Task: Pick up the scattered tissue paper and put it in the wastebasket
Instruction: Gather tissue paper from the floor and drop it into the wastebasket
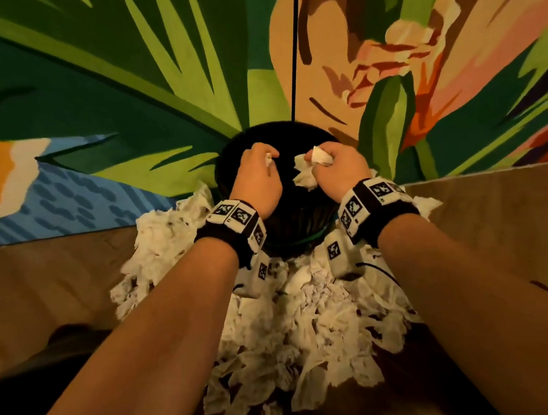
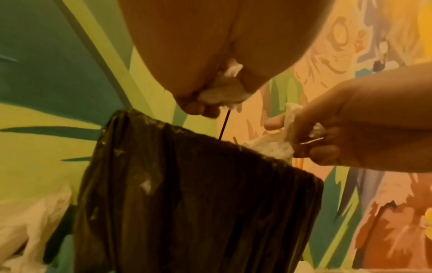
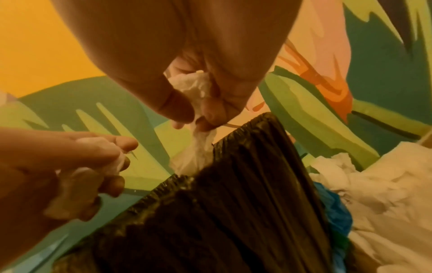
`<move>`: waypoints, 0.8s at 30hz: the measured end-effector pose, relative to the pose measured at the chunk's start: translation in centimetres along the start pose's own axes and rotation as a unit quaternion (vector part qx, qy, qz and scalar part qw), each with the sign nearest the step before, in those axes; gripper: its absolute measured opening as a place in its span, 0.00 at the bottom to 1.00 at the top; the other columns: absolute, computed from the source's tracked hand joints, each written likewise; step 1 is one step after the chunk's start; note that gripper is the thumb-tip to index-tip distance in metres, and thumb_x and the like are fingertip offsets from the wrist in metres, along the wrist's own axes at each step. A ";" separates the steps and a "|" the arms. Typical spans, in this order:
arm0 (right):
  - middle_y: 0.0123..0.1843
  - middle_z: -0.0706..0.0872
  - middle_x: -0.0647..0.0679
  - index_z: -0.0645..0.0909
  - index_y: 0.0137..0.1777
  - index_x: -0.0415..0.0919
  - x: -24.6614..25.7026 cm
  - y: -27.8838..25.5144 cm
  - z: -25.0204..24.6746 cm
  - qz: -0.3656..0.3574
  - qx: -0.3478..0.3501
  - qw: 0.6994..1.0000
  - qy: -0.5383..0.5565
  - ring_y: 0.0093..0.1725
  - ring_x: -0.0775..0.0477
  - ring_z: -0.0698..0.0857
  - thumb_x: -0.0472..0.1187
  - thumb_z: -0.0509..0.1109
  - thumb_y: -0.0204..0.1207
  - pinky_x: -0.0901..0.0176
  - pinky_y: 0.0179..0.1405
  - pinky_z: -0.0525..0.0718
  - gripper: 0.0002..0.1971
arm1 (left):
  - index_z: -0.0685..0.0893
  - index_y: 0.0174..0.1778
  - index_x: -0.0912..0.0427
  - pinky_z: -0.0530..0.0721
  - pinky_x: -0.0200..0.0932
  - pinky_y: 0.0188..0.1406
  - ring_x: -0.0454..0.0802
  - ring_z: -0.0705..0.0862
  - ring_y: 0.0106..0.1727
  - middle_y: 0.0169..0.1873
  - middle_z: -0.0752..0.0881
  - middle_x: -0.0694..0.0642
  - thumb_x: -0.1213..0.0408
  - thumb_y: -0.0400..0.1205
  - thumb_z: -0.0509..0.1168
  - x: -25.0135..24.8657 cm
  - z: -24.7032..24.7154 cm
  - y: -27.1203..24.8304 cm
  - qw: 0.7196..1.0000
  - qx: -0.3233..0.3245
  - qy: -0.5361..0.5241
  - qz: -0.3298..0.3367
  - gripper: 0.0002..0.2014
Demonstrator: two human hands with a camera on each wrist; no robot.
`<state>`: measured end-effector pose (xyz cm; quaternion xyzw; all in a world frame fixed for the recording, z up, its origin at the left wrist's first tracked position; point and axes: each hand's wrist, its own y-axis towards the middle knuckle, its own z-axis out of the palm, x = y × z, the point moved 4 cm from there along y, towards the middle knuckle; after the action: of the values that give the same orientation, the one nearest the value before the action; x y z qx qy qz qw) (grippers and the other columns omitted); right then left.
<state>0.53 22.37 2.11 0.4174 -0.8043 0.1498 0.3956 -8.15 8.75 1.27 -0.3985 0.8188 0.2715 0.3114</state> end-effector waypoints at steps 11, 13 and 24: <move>0.58 0.84 0.50 0.81 0.63 0.53 -2.1 -2.5 -2.1 -0.028 -0.011 0.998 0.058 0.41 0.42 0.88 0.35 0.68 0.74 0.45 0.48 0.88 0.19 | 0.79 0.68 0.52 0.75 0.56 0.68 0.56 0.76 0.65 0.62 0.79 0.53 0.58 0.87 0.58 0.5 -2.0 -3.4 0.993 -0.079 -0.030 0.086 0.14; 0.39 0.85 0.53 0.85 0.48 0.52 -2.8 -3.4 -2.8 -0.045 -0.035 0.996 0.073 0.31 0.49 0.82 0.34 0.67 0.74 0.54 0.37 0.83 0.11 | 0.82 0.56 0.51 0.80 0.49 0.57 0.49 0.80 0.53 0.50 0.83 0.48 0.57 0.87 0.57 -0.1 -2.3 -5.2 0.986 -0.093 -0.060 0.127 0.09; 0.50 0.86 0.55 0.87 0.52 0.54 -12.5 -14.0 5.7 0.026 0.355 0.908 -0.222 0.53 0.51 0.84 0.39 0.68 0.75 0.61 0.54 0.83 0.11 | 0.85 0.43 0.56 0.78 0.48 0.37 0.55 0.82 0.37 0.33 0.83 0.57 0.50 0.85 0.61 6.8 8.1 -16.7 0.970 0.238 0.042 -0.033 0.14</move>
<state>12.94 17.51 -12.29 0.5320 -0.7753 0.3393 0.0284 4.64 2.16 -12.26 -0.3510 0.8585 0.0409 0.3715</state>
